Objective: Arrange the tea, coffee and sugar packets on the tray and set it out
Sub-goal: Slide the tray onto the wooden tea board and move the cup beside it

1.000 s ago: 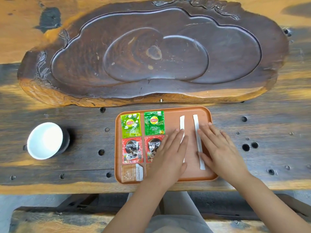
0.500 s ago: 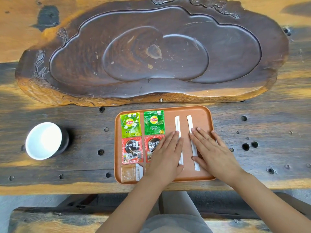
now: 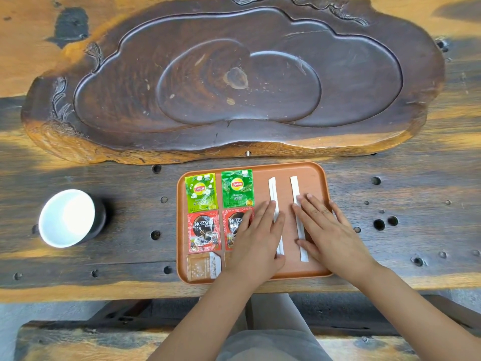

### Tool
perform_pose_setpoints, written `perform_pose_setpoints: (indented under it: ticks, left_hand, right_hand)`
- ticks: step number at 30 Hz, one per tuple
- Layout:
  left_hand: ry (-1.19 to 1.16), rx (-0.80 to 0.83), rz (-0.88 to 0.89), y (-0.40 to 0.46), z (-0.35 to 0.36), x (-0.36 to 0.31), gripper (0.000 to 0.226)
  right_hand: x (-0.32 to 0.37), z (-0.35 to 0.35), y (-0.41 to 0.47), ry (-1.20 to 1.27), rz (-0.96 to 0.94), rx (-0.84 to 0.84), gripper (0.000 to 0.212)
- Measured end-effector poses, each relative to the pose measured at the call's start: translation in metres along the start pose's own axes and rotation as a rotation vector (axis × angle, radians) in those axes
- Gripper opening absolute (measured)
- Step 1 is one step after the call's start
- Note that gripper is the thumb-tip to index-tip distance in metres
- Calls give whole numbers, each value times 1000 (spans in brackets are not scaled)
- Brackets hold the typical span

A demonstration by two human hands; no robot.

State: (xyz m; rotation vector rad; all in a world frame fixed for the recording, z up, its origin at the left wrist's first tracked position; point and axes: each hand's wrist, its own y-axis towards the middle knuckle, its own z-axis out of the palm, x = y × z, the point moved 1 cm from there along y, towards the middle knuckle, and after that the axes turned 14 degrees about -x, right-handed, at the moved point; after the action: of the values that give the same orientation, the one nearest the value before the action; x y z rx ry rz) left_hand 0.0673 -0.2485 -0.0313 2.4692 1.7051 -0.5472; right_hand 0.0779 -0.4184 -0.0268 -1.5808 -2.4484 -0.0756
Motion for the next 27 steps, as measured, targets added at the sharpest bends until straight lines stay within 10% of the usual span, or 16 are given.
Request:
perform_pose_setpoints:
  ticks: [7,12,16,27]
  left_hand:
    - [-106,-237,-11,-5,-36,9,46]
    - [-84,-481,-480,-30,-66,68,28]
    - [-5,-366,-845,-53,-68,106,32]
    - [-432,-208,-999,-67,-56,114,22]
  right_hand:
    - [2,-14,2,259,265,-180,40]
    - [-8,-16,4,236,490,-169,42]
    - [-14,-15,3,246,644,-98,53]
    - [-16,-17,5,413,806,-66,45]
